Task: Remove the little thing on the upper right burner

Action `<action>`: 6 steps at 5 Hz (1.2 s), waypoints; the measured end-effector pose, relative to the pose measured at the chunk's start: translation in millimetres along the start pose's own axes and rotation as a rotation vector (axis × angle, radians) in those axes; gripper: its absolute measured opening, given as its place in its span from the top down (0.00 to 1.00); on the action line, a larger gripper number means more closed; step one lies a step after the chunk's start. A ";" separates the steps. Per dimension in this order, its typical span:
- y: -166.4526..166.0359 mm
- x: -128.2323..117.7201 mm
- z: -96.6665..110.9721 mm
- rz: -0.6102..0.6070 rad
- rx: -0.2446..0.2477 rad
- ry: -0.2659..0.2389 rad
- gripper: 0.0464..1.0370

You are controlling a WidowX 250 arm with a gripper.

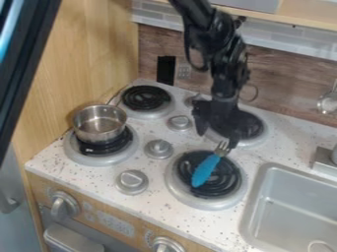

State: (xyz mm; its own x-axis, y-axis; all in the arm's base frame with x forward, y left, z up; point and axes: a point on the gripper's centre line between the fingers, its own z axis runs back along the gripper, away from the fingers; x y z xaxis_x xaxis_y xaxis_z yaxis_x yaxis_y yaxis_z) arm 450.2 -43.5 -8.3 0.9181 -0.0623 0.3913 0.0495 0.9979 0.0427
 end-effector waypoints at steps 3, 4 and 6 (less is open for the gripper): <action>-7.4 59.7 -18.2 0.080 -0.040 -0.176 0.04; -5.8 72.8 -34.9 0.087 -0.019 -0.176 0.04; -5.9 90.7 -54.6 0.100 -0.007 -0.170 0.09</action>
State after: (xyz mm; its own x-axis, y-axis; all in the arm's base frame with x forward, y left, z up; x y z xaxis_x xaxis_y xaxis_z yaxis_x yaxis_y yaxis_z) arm 554.6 -53.9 -23.3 0.8390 0.0354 0.5430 -0.0354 0.9993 -0.0104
